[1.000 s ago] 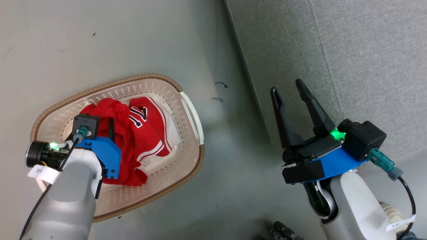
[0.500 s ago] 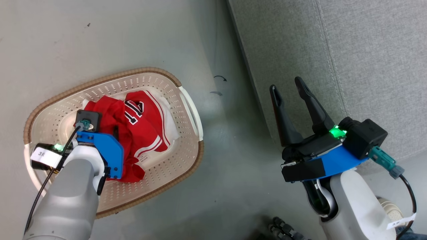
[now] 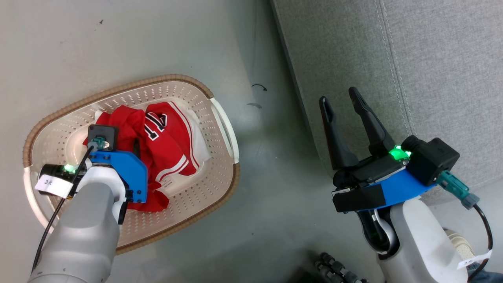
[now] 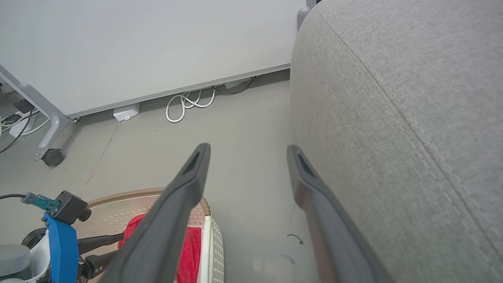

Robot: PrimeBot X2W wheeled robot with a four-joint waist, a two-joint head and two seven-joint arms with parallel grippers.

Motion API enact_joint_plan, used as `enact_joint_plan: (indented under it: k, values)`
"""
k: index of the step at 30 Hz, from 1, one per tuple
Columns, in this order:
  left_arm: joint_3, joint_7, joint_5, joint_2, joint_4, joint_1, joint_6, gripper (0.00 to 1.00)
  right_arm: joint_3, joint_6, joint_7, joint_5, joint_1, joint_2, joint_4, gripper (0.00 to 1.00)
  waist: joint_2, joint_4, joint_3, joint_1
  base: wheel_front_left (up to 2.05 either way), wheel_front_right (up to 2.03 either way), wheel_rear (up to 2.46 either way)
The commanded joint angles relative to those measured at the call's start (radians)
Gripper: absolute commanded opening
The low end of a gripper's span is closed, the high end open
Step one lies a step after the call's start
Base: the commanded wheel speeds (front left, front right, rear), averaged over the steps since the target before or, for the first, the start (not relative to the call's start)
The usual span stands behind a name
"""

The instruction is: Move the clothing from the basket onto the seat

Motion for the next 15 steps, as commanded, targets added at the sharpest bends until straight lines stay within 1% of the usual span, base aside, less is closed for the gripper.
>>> enact_joint_plan:
  k: [1, 5, 6, 7, 15]
  values:
    - [0.001, -0.008, -0.002, -0.002, -0.002, -0.017, 0.007, 1.0, -0.003, 0.0, -0.004, 0.005, -0.016, -0.002, -0.005, 1.0, 0.0, -0.001, 0.002, 0.0, 0.0, 0.0, 0.0]
    - [-0.008, 0.007, -0.003, -0.003, 0.005, -0.017, 0.012, 1.0, -0.003, 0.0, -0.004, 0.008, -0.018, -0.002, -0.001, 1.0, 0.0, -0.005, 0.001, 0.0, 0.0, 0.0, 0.0]
    - [-0.009, 0.01, -0.005, -0.003, 0.006, -0.016, 0.013, 0.53, -0.002, 0.0, -0.004, 0.01, -0.018, -0.002, -0.001, 1.0, 0.0, -0.006, 0.001, 0.0, 0.0, 0.0, 0.0]
    - [-0.01, 0.011, -0.006, -0.002, 0.007, -0.015, 0.014, 0.0, -0.002, 0.0, -0.004, 0.011, -0.017, -0.002, -0.002, 1.0, 0.0, -0.006, 0.0, 0.0, 0.0, 0.0, 0.0]
    - [-0.014, 0.019, -0.02, -0.008, 0.012, -0.014, 0.007, 0.0, -0.007, 0.0, -0.004, 0.011, -0.016, -0.002, 0.001, 1.0, 0.0, 0.001, -0.008, 0.0, 0.0, 0.0, 0.0]
